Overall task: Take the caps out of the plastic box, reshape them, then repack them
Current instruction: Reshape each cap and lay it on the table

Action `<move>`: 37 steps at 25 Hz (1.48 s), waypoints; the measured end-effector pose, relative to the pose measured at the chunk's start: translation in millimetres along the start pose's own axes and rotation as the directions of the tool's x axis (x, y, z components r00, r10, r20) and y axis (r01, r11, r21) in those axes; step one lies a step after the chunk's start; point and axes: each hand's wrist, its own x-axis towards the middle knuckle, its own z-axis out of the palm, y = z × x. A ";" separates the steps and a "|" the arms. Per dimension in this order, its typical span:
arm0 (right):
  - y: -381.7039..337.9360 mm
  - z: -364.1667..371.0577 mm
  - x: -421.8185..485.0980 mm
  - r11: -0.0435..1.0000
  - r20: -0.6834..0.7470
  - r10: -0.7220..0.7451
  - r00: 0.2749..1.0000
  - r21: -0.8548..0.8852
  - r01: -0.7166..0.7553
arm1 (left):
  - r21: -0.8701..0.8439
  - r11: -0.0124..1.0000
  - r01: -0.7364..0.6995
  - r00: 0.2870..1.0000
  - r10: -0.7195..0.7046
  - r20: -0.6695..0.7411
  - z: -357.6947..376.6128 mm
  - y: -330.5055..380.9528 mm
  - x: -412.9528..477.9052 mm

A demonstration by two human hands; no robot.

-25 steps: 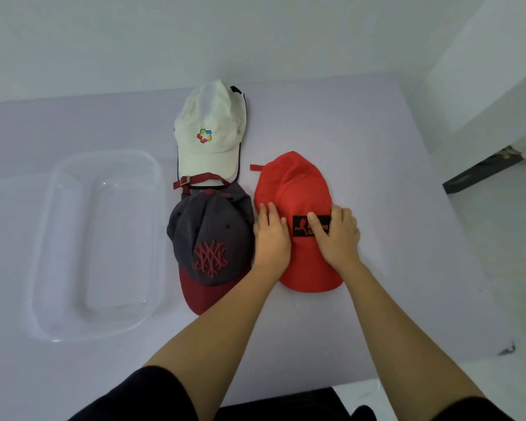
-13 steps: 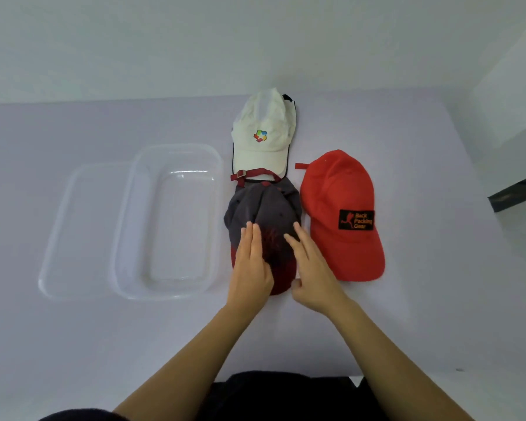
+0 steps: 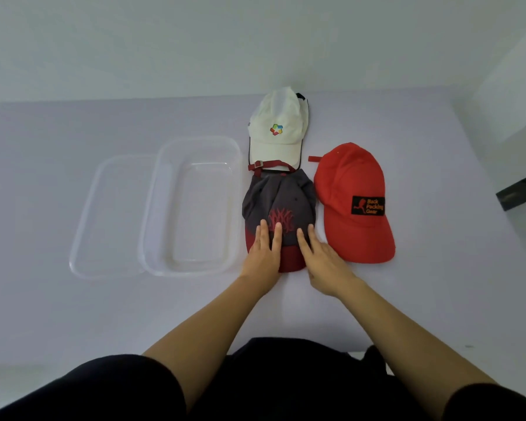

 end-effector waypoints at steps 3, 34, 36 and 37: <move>-8.0 -0.5 -6.3 0.995 -0.057 0.087 0.995 -0.038 -0.089 | -0.052 0.998 0.023 0.999 -0.024 -0.033 5.3 7.5 -2.1; -31.8 -76.0 5.5 0.997 -0.420 -0.024 0.907 -0.077 -0.009 | -0.243 0.967 0.072 0.946 -0.143 -0.291 -62.5 51.0 -30.5; -32.2 -78.8 5.0 1.000 -0.437 -0.001 0.899 0.027 0.015 | -0.297 0.954 0.047 0.931 -0.149 -0.332 -64.7 54.4 -31.8; -30.8 -80.0 4.1 1.000 -0.450 0.002 0.893 0.022 0.009 | -0.304 0.952 0.035 0.922 -0.148 -0.357 -65.2 54.3 -32.5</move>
